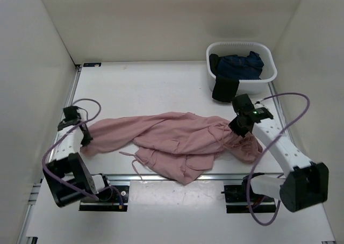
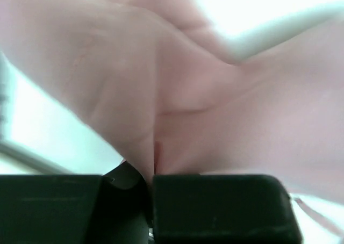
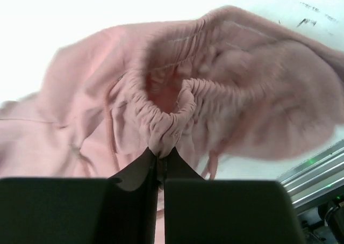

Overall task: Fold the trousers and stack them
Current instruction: Flatten the trousers out

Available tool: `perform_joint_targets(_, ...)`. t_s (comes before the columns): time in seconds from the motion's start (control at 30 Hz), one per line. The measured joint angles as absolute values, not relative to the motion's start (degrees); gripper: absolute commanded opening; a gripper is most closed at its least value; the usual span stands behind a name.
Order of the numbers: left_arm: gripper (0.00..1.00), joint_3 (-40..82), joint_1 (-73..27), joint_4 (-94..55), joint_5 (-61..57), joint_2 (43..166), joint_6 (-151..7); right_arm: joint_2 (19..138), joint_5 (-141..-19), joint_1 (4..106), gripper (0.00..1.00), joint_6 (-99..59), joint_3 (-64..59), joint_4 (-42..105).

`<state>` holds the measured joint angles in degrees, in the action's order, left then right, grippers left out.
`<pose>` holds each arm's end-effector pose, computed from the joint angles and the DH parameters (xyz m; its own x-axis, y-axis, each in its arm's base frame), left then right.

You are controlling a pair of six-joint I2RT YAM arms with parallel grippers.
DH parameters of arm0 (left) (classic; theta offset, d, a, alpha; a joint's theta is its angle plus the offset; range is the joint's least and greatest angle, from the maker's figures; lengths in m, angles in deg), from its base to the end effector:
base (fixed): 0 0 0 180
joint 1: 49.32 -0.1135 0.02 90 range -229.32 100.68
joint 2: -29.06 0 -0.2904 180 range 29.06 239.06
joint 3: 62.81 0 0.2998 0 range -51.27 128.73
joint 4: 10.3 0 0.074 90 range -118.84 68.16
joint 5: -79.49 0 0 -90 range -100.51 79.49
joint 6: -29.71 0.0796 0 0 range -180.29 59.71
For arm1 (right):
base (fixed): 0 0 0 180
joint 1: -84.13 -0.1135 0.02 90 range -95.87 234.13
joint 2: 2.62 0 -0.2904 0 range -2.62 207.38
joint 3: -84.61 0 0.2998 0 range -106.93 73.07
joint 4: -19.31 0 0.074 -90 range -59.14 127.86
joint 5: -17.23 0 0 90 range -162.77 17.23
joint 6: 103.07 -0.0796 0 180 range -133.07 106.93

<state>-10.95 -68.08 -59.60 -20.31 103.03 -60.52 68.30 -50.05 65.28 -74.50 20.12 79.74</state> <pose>0.2477 0.0984 0.1353 -0.8960 -0.3085 -0.3194 -0.3719 0.9144 0.1600 0.2758 0.0617 0.2188 -0.5518 0.6676 -0.4998 0.6904 0.7018 0.1753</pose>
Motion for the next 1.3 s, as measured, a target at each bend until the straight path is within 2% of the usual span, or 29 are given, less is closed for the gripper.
perform_joint_targets(0.2,0.14,3.69,-76.83,-61.98,-22.91,94.77,-60.47,53.90,-47.71,65.26,0.00,-74.04,10.09,86.06)
perform_joint_targets(0.43,0.14,22.73,-78.05,-64.98,-22.82,99.82,-60.61,48.63,-40.48,65.13,0.00,-72.08,-11.59,94.34)
perform_joint_targets(0.6,0.14,27.25,-77.79,-71.51,-20.48,104.17,-60.80,49.28,-39.52,64.49,0.00,-70.81,-18.72,99.28)
perform_joint_targets(0.83,0.14,28.28,-78.05,-77.70,-18.60,104.56,-60.74,50.55,-37.03,64.54,0.00,-66.57,-19.07,100.22)
perform_joint_targets(0.93,0.14,32.08,-78.25,-80.24,-15.89,109.94,-60.71,55.32,-35.74,64.74,0.00,-62.79,-19.44,96.48)
perform_joint_targets(1.0,0.14,38.18,-77.87,-82.88,-13.64,117.55,-60.71,63.27,-35.08,65.08,0.00,-60.08,-22.68,94.34)
perform_joint_targets(1.03,0.18,43.78,-77.28,-84.41,-12.44,124.04,-60.69,68.15,-34.69,65.43,0.15,-59.03,-25.91,94.08)
perform_joint_targets(1.07,0.29,47.19,-76.89,-85.02,-11.83,127.99,-60.74,73.15,-34.25,65.89,0.32,-58.33,-29.52,92.61)
perform_joint_targets(1.1,0.48,54.53,-76.10,-87.82,-11.19,134.59,-60.54,79.45,-34.21,66.83,0.57,-57.85,-33.39,91.41)
perform_joint_targets(1.13,0.61,62.05,-75.14,-88.63,-10.82,141.43,-60.34,84.28,-34.27,67.75,0.75,-57.67,-36.05,90.45)
perform_joint_targets(1.17,0.70,67.29,-74.40,-89.22,-10.76,145.89,-60.08,88.76,-34.27,69.04,0.85,-56.97,-38.28,89.86)
perform_joint_targets(1.2,1.00,74.62,-73.09,-90.07,-11.39,152.12,-60.39,92.39,-35.41,70.46,0.87,-56.32,-39.75,89.51)
perform_joint_targets(1.3,1.00,75.34,-68.87,-88.85,-13.03,156.19,-60.56,98.72,-39.56,74.02,0.90,-54.92,-40.77,90.01)
